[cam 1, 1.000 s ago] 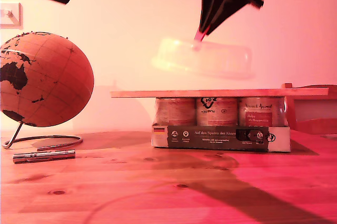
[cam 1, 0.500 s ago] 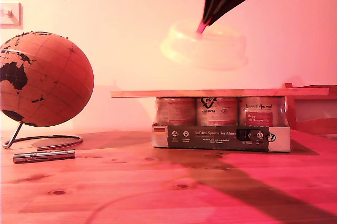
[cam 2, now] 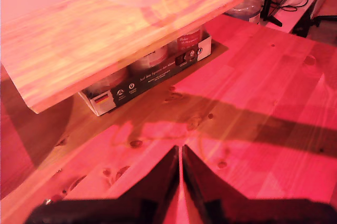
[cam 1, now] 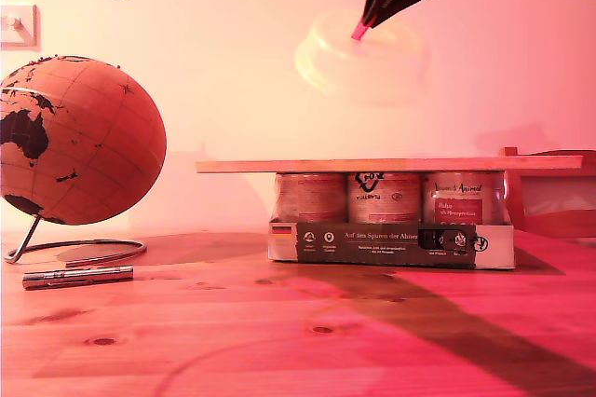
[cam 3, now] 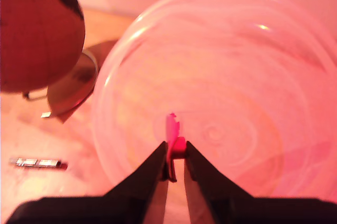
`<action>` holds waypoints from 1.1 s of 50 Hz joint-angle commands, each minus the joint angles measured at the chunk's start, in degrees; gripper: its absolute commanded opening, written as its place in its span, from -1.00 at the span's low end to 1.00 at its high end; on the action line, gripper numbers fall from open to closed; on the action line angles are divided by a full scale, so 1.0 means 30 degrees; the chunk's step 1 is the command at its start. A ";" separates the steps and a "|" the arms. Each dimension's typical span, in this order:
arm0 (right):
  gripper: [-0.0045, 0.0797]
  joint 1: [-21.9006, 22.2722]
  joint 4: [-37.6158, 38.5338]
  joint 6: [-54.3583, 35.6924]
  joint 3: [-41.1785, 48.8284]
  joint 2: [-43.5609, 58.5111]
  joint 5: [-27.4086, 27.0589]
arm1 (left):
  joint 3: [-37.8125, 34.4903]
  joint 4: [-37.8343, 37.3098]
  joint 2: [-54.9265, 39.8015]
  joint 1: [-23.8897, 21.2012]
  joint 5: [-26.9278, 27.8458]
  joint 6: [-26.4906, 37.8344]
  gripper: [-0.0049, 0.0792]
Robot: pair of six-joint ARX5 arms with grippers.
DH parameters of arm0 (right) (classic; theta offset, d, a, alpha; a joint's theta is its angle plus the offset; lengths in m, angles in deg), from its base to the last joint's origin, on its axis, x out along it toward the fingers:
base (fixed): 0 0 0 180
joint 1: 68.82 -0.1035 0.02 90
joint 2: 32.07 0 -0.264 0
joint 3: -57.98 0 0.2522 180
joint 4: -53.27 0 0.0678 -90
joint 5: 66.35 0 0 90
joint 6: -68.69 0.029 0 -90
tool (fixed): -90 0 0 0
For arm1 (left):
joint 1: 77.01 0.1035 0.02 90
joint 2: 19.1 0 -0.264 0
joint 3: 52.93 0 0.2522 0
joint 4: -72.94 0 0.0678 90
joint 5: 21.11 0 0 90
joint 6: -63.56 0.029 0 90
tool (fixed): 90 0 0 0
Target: Pick up the plastic microwave lid and place it on the shelf behind you
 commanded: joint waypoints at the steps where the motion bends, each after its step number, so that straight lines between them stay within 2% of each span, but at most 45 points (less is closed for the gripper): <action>1: -0.92 0.0117 0.0474 0.0080 -0.0240 0.1173 -0.0051 | -0.0379 0.0146 -0.0087 0.0044 0.0080 -0.0066 -0.93; 11: -0.92 0.0197 0.1953 0.1027 -0.0240 0.2237 -0.0299 | -0.0379 0.0124 -0.0087 0.0044 0.0080 -0.0073 -0.93; 30: -0.91 0.0393 0.1974 0.0998 -0.0240 0.2914 -0.0503 | -0.0379 0.0131 -0.0087 0.0044 0.0073 -0.0073 -0.93; 41: -0.63 0.0393 0.2135 0.0991 -0.0240 0.2914 -0.0517 | -0.0379 0.0124 -0.0080 0.0044 0.0066 -0.0066 -0.93; 55: -0.51 0.0415 0.2441 0.0976 -0.0240 0.2914 -0.0568 | -0.0379 0.0131 -0.0080 0.0044 0.0066 -0.0066 -0.93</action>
